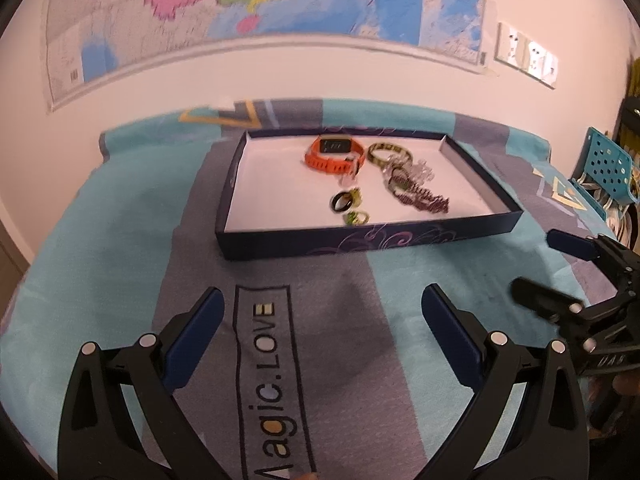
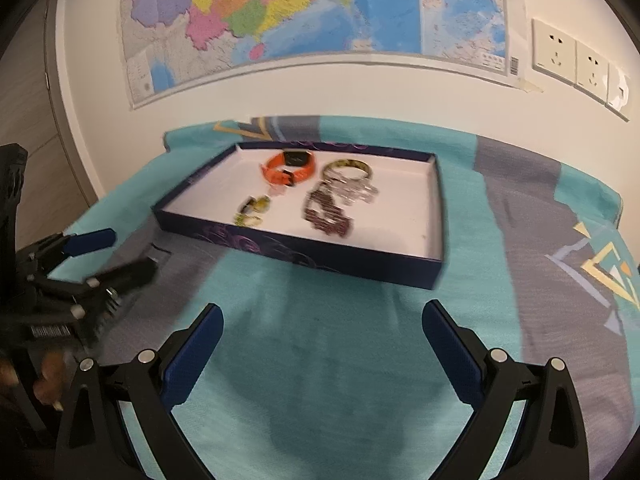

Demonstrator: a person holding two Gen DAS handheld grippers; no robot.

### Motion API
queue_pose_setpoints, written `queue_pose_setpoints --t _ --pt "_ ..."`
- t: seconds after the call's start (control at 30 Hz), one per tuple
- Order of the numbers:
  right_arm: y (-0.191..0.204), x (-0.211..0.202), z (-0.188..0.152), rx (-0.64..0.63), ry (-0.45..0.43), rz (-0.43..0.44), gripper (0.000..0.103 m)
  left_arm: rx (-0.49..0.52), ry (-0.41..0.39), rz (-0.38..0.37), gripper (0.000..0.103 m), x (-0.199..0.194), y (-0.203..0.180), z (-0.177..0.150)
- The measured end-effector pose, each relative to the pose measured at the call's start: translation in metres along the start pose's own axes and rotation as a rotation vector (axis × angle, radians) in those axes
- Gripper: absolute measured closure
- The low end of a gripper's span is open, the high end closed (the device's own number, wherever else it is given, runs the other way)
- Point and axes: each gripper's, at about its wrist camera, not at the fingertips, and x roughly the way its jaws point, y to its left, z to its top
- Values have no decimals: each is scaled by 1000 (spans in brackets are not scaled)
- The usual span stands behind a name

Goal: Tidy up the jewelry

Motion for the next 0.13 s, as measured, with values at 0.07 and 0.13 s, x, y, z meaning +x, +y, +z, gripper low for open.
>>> queue_pose_setpoints --t 0.07,0.13 --pt "-20 1 -1 3 31 -14 7 -13 12 9 6 3 9 -1" --pt "-49 3 -1 -6 77 -78 7 -19 23 20 6 6 19 -2"
